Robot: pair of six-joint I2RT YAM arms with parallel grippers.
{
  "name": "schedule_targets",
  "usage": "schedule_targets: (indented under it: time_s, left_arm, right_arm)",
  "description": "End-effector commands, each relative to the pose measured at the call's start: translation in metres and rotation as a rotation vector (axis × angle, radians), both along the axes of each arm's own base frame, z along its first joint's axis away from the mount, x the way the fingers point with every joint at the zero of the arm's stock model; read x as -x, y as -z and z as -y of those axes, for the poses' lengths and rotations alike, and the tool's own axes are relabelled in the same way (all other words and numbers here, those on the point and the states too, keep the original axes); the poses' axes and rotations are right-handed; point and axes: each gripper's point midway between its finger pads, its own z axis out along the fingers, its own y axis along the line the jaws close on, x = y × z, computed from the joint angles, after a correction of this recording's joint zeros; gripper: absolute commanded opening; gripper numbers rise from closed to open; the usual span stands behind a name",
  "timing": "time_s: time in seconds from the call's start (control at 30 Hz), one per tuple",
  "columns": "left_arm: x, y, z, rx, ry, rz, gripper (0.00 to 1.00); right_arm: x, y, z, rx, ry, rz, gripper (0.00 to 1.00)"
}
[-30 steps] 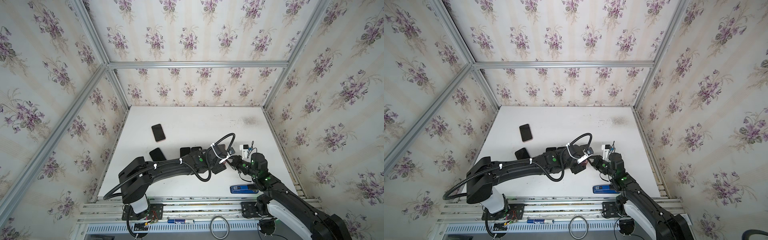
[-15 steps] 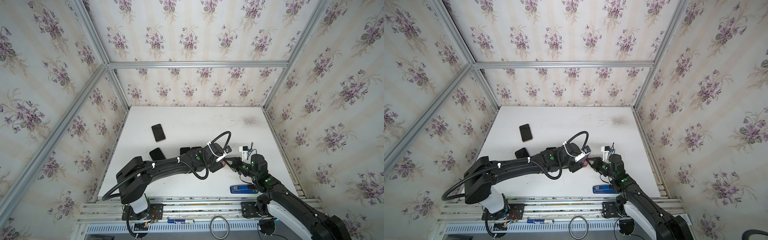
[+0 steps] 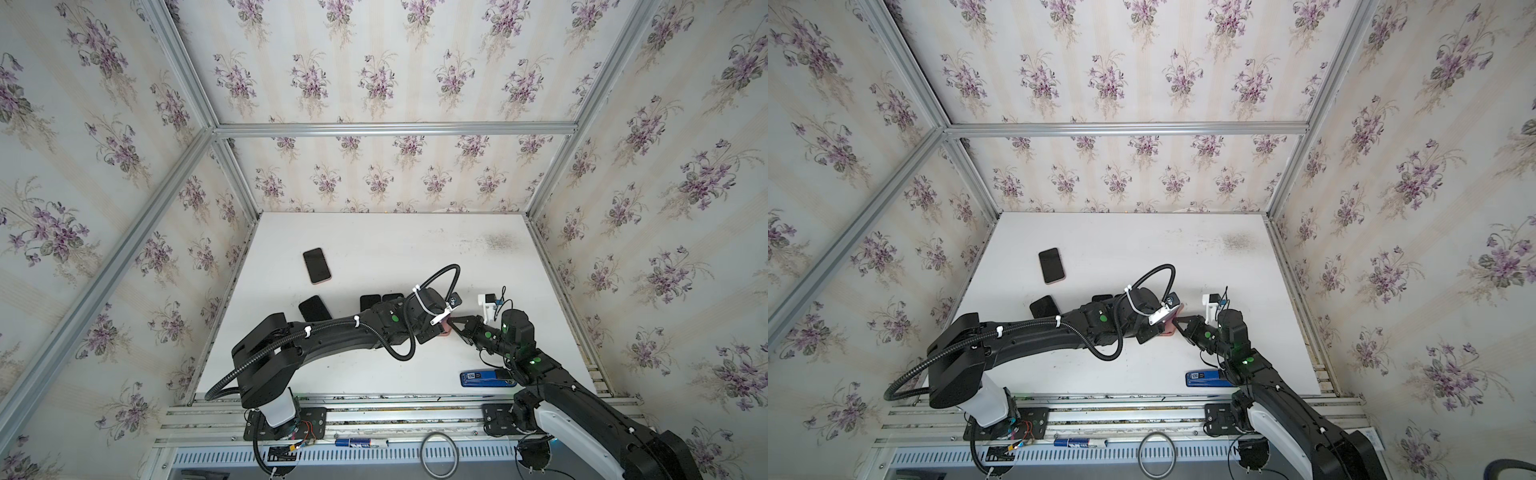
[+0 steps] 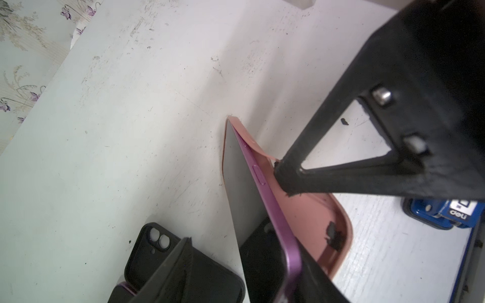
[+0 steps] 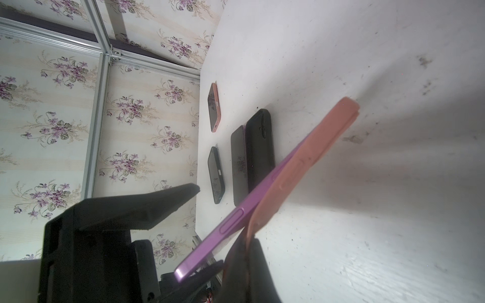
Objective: Take the phone out of the phone case
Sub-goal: Remove the phone case from the phone.
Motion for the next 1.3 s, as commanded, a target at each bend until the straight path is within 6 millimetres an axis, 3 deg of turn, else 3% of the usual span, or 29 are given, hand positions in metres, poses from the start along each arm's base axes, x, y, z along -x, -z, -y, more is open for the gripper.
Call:
schedule_targets:
  time_s: [0.0,0.2,0.33,0.6,0.97,1.27]
  left_arm:
    - [-0.009,-0.003,0.002,0.009,-0.045,0.050,0.53]
    - [-0.011,-0.005,0.004,0.018,-0.063,0.088,0.30]
    - [-0.011,-0.014,0.006,0.035,-0.072,0.109,0.26]
    - [-0.009,-0.029,0.002,0.063,-0.081,0.130,0.07]
    - [-0.007,-0.076,-0.025,0.064,-0.158,0.295,0.03]
    - [-0.007,-0.048,-0.039,-0.084,-0.200,0.350,0.03]
  right_arm:
    - [-0.001,-0.014,-0.005,-0.029,-0.027,0.055,0.00]
    - [0.000,-0.013,-0.005,-0.030,-0.031,0.048,0.00]
    - [0.001,-0.012,-0.005,-0.026,-0.031,0.045,0.00]
    - [0.007,-0.005,-0.001,-0.011,-0.026,0.026,0.00]
    - [0.022,0.043,0.019,0.250,-0.048,-0.095,0.00]
    - [0.012,0.044,0.042,0.421,-0.029,-0.118,0.00]
